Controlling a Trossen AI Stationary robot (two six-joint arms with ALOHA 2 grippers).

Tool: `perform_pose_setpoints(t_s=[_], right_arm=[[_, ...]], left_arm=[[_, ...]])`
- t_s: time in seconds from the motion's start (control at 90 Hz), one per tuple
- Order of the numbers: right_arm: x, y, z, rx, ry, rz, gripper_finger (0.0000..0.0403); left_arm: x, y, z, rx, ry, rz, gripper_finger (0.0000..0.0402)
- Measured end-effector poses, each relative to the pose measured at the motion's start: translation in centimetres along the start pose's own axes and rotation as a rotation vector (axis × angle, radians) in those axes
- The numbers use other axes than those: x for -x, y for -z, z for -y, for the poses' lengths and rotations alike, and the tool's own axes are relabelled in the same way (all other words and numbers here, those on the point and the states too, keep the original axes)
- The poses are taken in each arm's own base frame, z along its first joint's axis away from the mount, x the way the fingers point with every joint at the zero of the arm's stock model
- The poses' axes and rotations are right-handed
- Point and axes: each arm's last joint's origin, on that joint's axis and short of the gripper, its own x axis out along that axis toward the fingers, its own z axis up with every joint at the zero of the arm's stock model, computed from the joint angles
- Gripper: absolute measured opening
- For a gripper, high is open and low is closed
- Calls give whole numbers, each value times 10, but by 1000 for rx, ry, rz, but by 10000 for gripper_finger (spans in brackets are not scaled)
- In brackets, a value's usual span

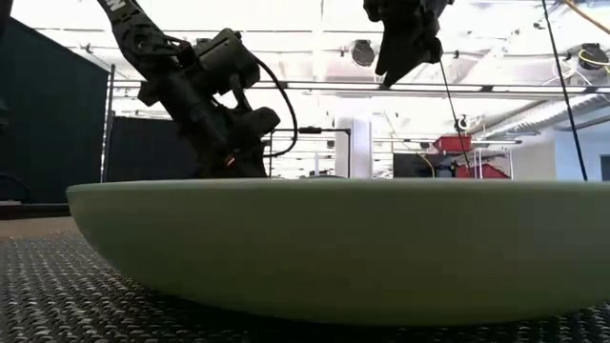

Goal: Set table place
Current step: Fold the black napkin

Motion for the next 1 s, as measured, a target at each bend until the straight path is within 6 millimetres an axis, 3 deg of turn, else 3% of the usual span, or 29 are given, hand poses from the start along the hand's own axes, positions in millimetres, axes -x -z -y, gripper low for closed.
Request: perform_pose_setpoints(t_s=[0.678, 0.789, 0.922, 1.0], right_arm=[[0, 0, -1, -8, -1, -3, 180], [0, 1, 0, -7, 21, 2, 180], [0, 2, 1, -5, 49, -1, 180], [0, 1, 2, -6, 51, -1, 180]], left_arm=[[-18, 7, 2, -1, -8, 16, 145], [-18, 7, 3, -38, 0, 23, 109], [-18, 8, 7, -110, 10, 23, 21], [-18, 9, 11, -123, 16, 25, 8]])
